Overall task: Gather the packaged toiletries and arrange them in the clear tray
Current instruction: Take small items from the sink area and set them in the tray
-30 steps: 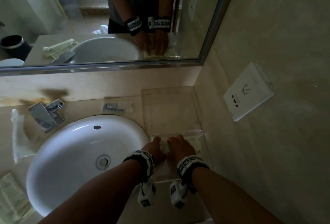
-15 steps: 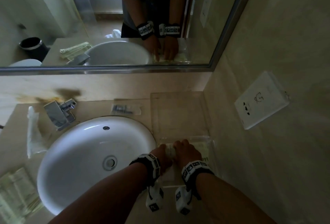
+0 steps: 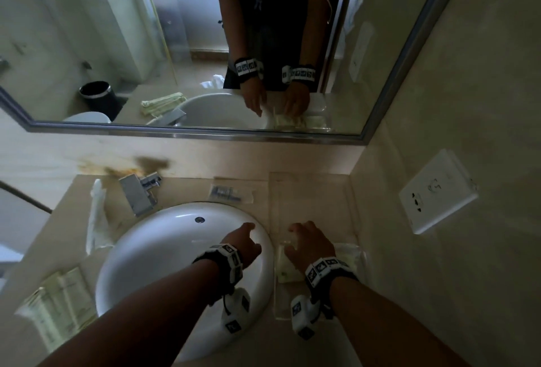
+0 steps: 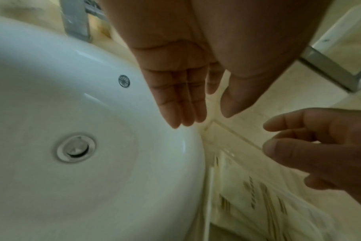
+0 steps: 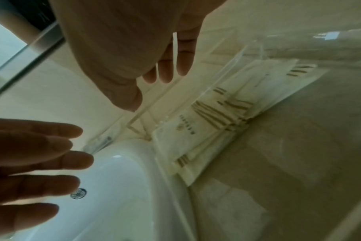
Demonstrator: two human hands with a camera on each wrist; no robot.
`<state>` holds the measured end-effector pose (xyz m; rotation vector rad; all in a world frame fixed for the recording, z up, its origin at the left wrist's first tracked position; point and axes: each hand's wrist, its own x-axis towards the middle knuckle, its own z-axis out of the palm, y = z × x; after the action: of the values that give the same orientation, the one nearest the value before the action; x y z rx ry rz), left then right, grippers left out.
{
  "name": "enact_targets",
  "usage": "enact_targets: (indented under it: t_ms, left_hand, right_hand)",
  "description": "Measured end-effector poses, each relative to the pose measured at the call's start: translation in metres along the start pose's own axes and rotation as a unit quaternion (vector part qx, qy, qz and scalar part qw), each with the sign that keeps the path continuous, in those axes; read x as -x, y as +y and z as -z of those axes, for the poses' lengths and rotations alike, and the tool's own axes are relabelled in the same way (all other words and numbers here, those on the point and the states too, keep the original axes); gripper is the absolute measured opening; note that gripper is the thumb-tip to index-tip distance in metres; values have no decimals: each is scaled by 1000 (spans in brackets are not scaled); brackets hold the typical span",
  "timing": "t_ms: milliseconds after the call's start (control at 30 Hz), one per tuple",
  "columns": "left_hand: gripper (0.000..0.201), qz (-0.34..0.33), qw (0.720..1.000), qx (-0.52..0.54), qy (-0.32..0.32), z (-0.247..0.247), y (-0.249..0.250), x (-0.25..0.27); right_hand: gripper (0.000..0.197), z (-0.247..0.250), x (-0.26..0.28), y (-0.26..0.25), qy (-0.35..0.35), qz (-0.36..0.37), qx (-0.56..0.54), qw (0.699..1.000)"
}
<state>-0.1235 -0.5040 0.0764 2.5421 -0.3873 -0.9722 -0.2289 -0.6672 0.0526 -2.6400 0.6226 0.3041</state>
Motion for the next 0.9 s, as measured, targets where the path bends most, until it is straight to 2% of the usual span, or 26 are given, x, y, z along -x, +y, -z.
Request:
enact_targets:
  t_ms: [167, 400, 633, 900]
  left_hand:
    - [53, 19, 999, 0, 42, 40, -29, 0]
    - [50, 40, 997, 1, 60, 79, -65, -23]
    - [48, 54, 997, 7, 45, 99, -87, -55]
    - [46, 77, 996, 19, 45, 121, -96, -94]
  right_hand:
    - [47, 1, -24, -45, -13, 16, -13, 1000]
    - [44, -11, -58, -101, -38, 41, -3, 998]
    - [47, -16, -102, -123, -96, 37, 5, 995]
    - [62, -35, -164, -147, -135, 20, 18, 991]
